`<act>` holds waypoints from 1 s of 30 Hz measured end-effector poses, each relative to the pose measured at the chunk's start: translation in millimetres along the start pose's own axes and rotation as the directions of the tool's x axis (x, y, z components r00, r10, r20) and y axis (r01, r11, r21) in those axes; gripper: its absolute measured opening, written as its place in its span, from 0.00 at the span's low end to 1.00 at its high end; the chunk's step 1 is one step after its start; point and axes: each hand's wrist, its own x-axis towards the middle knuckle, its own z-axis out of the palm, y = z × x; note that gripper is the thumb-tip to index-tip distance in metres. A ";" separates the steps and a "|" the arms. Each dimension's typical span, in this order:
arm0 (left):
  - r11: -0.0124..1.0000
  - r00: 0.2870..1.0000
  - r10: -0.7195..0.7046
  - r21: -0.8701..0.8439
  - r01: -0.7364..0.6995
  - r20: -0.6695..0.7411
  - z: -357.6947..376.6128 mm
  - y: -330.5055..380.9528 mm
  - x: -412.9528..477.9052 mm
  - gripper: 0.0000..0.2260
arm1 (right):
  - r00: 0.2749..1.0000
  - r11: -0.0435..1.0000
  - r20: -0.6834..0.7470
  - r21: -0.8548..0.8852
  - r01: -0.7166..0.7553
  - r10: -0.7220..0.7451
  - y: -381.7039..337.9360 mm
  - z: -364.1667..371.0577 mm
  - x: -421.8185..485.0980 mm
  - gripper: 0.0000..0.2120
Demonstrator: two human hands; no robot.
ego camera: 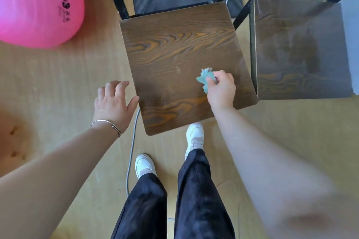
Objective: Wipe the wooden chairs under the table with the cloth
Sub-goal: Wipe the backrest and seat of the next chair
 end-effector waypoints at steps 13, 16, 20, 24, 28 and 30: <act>0.993 0.993 -0.112 -0.028 0.113 0.030 2.1 -19.5 -30.3 0.24 | 0.817 0.904 0.411 0.046 0.425 -0.405 -27.0 65.8 -126.2 0.07; 0.989 0.989 -0.144 -0.032 0.145 0.033 4.0 -21.4 -35.0 0.24 | 0.772 0.914 0.507 0.087 0.396 -0.382 -34.6 57.4 -121.9 0.06; 0.985 0.986 -0.166 -0.039 0.168 0.031 8.7 -23.6 -26.7 0.23 | 0.781 0.890 0.433 0.142 0.434 -0.450 -83.3 50.0 -57.8 0.04; 0.981 0.982 -0.186 -0.046 0.187 0.023 9.4 -24.0 -16.7 0.22 | 0.800 0.862 0.351 0.042 0.505 -0.486 -147.6 78.3 11.4 0.04; 0.979 0.980 -0.198 -0.045 0.198 0.008 6.9 -27.7 -15.0 0.22 | 0.699 0.771 0.469 -0.056 0.634 -0.540 -165.7 110.1 29.0 0.02; 0.978 0.979 -0.203 -0.038 0.204 0.011 6.5 -31.3 -17.1 0.23 | 0.659 0.746 0.513 -0.052 0.664 -0.551 -153.6 113.6 20.4 0.02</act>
